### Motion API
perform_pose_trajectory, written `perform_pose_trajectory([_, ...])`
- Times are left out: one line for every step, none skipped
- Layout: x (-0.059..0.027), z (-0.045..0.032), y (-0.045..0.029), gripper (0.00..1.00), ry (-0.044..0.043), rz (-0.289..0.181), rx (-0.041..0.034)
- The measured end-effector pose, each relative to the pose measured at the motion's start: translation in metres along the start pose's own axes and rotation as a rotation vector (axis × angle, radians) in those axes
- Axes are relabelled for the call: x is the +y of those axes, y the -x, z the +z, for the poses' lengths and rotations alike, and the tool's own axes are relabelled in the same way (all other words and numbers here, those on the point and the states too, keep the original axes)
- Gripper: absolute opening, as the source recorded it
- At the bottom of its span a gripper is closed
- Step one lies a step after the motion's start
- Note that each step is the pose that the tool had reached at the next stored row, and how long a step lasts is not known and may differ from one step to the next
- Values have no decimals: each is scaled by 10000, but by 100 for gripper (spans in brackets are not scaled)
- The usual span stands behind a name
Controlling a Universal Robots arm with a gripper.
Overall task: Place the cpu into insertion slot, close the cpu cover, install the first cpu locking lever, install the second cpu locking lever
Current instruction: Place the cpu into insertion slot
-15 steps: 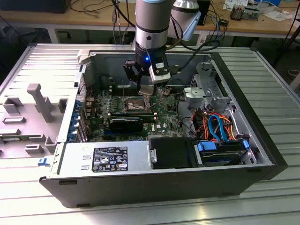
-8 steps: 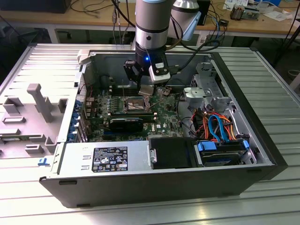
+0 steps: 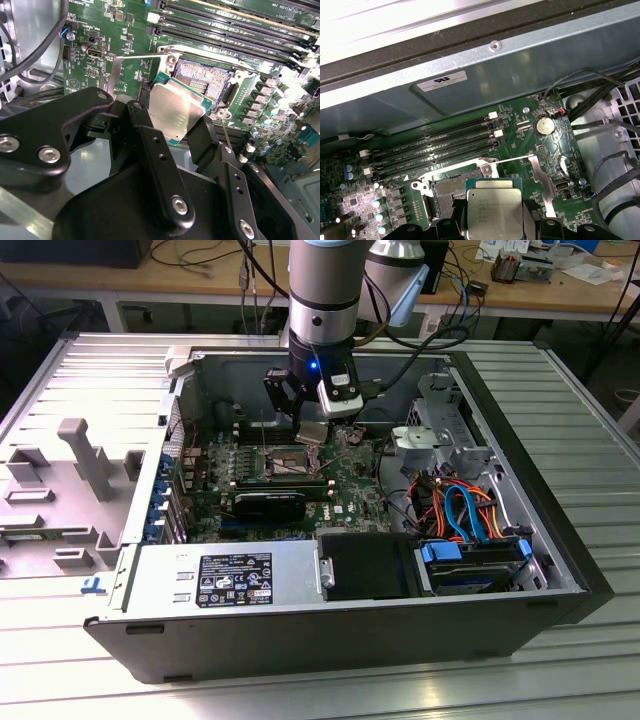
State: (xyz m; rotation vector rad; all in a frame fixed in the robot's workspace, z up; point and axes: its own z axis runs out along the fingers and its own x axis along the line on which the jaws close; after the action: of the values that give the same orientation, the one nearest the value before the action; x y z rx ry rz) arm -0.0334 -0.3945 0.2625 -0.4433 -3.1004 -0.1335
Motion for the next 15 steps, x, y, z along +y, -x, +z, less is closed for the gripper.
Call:
perform_pose_trajectory([0, 0, 0, 54, 0, 4, -1])
perform_pose_trajectory([0, 0, 0, 54, 0, 10, -1])
perform_pose_trajectory([0, 0, 0, 54, 0, 15, -2])
perform_pose_trajectory([0, 0, 0, 54, 0, 21, -3])
perform_pose_trajectory([0, 0, 0, 54, 0, 25, -2])
perform_pose_trajectory([0, 1, 0, 54, 1, 32, -3])
perform_pose_trajectory([0, 1, 0, 54, 1, 41, -4])
perform_pose_trajectory([0, 1, 0, 54, 1, 49, -4])
perform_pose_trajectory([0, 1, 0, 54, 1, 54, -5])
perform_pose_trajectory([0, 1, 0, 54, 1, 62, -5])
perform_pose_trajectory([0, 1, 0, 54, 1, 69, -6])
perform_pose_trajectory([0, 1, 0, 54, 1, 74, -7])
perform_pose_trajectory([0, 1, 0, 54, 1, 83, -7])
perform_pose_trajectory([0, 1, 0, 54, 1, 87, -8])
perform_pose_trajectory([0, 2, 0, 54, 2, 92, -8])
